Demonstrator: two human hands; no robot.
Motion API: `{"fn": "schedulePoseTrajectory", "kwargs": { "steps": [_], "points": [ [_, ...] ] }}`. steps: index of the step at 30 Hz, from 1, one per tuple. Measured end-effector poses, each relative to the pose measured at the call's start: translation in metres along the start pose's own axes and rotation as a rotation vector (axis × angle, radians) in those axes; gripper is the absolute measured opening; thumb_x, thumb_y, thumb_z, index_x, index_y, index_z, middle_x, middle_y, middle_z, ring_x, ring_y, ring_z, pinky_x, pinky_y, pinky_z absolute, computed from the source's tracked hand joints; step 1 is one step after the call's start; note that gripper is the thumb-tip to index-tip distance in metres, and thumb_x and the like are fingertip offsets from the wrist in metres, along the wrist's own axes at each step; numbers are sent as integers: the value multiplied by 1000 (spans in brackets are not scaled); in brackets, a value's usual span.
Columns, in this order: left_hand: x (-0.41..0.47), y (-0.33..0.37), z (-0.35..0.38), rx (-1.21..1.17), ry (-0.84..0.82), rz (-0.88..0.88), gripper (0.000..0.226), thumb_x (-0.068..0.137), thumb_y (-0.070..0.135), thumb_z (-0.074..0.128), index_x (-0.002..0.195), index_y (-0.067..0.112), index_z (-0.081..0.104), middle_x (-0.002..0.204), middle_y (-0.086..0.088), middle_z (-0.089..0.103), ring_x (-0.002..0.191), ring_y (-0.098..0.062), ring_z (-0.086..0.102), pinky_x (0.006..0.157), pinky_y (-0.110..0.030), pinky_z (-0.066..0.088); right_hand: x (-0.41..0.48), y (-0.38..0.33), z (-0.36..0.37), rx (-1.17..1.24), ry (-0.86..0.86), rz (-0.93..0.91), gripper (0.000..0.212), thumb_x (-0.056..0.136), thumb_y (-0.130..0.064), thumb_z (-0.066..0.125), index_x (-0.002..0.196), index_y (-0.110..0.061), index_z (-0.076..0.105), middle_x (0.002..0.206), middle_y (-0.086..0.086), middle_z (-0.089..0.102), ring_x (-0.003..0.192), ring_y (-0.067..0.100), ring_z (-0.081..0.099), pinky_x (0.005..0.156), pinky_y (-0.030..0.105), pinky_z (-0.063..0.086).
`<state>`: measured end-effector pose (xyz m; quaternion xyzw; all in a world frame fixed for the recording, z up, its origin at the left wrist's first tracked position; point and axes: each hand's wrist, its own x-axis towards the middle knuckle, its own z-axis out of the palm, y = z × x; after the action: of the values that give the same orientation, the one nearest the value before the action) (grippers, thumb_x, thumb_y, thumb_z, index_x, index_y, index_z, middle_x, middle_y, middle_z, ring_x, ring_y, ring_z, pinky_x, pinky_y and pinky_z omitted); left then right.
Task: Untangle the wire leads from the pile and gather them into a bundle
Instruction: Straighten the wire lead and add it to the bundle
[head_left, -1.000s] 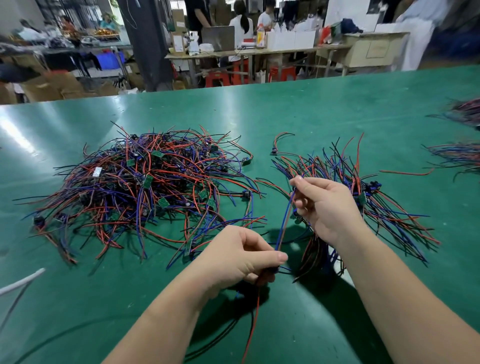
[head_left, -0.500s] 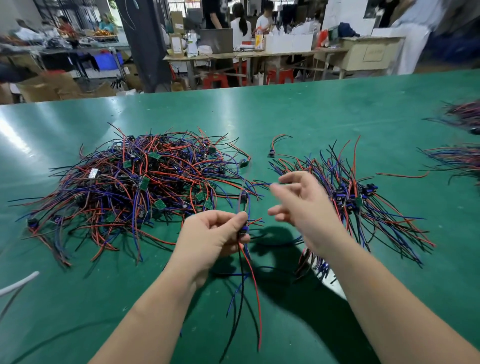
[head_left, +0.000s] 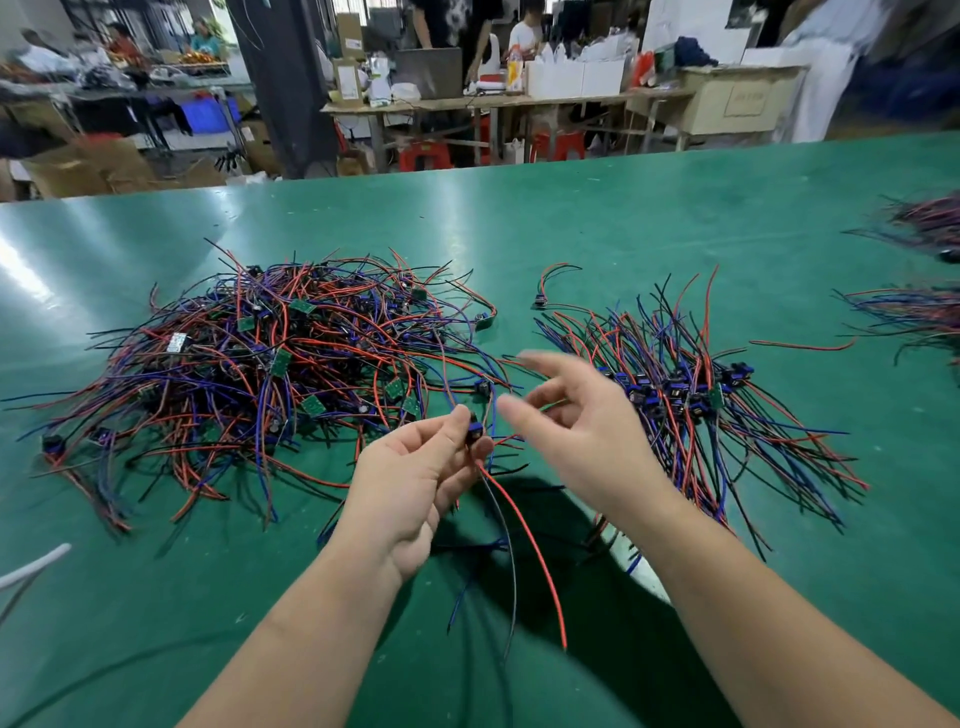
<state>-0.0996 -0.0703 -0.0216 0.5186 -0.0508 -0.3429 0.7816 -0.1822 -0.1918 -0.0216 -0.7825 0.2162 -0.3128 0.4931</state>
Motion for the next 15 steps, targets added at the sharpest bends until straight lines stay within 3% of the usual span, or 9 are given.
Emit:
{"fn": "schedulePoseTrajectory", "kwargs": {
  "steps": [2, 4, 7, 9, 12, 15],
  "points": [
    [-1, -3, 0, 85, -13, 30, 14, 79, 19, 66, 83, 5, 67, 73, -10, 65, 50, -6, 60, 49, -17, 51, -4, -4, 3, -48, -152, -65, 25, 75, -32, 79, 99, -25, 73, 77, -4, 68, 62, 12, 62, 67, 30, 53],
    [-3, -4, 0, 126, -46, 45, 15, 86, 19, 62, 80, 7, 70, 72, -8, 67, 51, -7, 60, 51, -19, 53, -5, -4, 6, -95, -141, -103, 19, 74, -26, 80, 92, -23, 76, 75, -6, 68, 61, 7, 58, 66, 26, 51],
    [-3, 0, 1, 172, -124, 36, 26, 94, 21, 54, 81, 9, 73, 81, -7, 74, 68, -15, 70, 57, -23, 56, 0, -8, -2, -63, -52, -81, 17, 76, -13, 78, 91, -19, 76, 76, -4, 68, 63, 8, 56, 69, 29, 51],
    [-2, -1, 0, 371, -114, 140, 24, 95, 21, 54, 83, 13, 74, 85, -3, 75, 79, -14, 71, 68, -22, 56, 8, -11, -17, -15, 103, -95, 19, 76, -8, 76, 88, -23, 75, 79, -1, 71, 65, 10, 60, 68, 28, 52],
    [-1, -5, -9, 970, 15, 539, 14, 91, 19, 60, 87, 23, 74, 84, 13, 72, 79, -1, 63, 75, -16, 47, 21, -10, -53, -17, 440, -161, 22, 78, -12, 73, 94, -27, 71, 85, 0, 71, 72, 9, 66, 73, 23, 54],
    [1, -8, -16, 1297, 1, 666, 22, 89, 18, 58, 109, 22, 68, 108, 9, 65, 103, -9, 57, 96, -27, 41, 32, 5, -92, -281, 601, -133, 24, 79, -18, 69, 102, -24, 71, 87, 7, 70, 78, 20, 67, 84, 34, 54]
  ]
}}
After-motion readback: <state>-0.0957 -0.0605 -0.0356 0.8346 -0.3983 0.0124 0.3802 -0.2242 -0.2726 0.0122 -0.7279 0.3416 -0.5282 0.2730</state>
